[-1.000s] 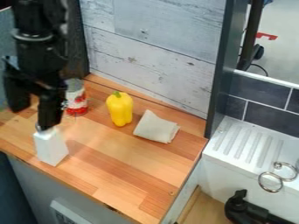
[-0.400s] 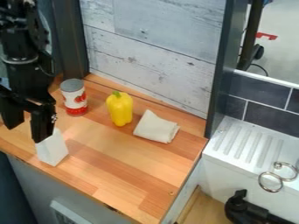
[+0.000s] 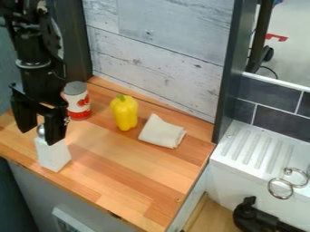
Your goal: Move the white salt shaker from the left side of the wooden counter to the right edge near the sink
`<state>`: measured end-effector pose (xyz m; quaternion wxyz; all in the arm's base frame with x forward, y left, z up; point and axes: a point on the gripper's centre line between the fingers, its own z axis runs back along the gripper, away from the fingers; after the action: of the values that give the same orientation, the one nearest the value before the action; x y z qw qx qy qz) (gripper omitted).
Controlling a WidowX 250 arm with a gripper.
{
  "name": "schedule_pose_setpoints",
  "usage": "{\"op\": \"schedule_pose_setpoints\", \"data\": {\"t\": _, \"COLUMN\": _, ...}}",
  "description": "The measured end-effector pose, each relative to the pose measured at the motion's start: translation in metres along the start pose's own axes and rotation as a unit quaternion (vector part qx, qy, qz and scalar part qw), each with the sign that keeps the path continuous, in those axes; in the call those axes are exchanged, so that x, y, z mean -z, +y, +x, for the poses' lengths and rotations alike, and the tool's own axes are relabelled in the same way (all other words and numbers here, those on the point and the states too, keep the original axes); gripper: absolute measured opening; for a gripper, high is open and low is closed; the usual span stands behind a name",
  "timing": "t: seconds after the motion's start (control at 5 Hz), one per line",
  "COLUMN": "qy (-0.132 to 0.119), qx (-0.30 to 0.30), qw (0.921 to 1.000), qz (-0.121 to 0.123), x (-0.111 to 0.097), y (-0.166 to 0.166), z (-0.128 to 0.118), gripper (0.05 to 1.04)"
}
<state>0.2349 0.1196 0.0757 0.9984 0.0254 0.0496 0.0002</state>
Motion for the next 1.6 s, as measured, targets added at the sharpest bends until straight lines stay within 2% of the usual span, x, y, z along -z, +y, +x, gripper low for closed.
{"op": "schedule_pose_setpoints", "data": {"t": 0.2, "qy": -0.001, "qx": -0.023, "qw": 0.9997, "qz": -0.004, "x": 0.003, "y": 0.013, "z": -0.001, "gripper": 1.001}}
{"op": "schedule_pose_setpoints", "data": {"t": 0.4, "qy": 0.025, "qx": -0.029, "qw": 0.9991, "qz": -0.021, "x": 0.014, "y": 0.016, "z": 0.001, "gripper": 1.001}}
{"op": "schedule_pose_setpoints", "data": {"t": 0.6, "qy": 0.036, "qx": -0.03, "qw": 0.9986, "qz": -0.026, "x": 0.02, "y": 0.018, "z": 0.005, "gripper": 0.972}}
{"op": "schedule_pose_setpoints", "data": {"t": 0.8, "qy": 0.034, "qx": -0.026, "qw": 0.9987, "qz": -0.027, "x": 0.021, "y": 0.019, "z": 0.007, "gripper": 0.838}}
{"op": "schedule_pose_setpoints", "data": {"t": 1.0, "qy": 0.021, "qx": -0.025, "qw": 0.9988, "qz": -0.036, "x": 0.02, "y": 0.016, "z": 0.011, "gripper": 0.587}}
{"op": "schedule_pose_setpoints", "data": {"t": 1.2, "qy": 0.011, "qx": -0.041, "qw": 0.9988, "qz": -0.026, "x": -0.005, "y": 0.004, "z": 0.01, "gripper": 0.565}}
{"op": "schedule_pose_setpoints", "data": {"t": 1.4, "qy": 0.015, "qx": -0.002, "qw": 0.9996, "qz": -0.026, "x": -0.035, "y": -0.038, "z": 0.026, "gripper": 0.565}}
{"op": "schedule_pose_setpoints", "data": {"t": 1.6, "qy": -0.001, "qx": 0.051, "qw": 0.9976, "qz": -0.048, "x": -0.048, "y": -0.083, "z": 0.043, "gripper": 0.565}}
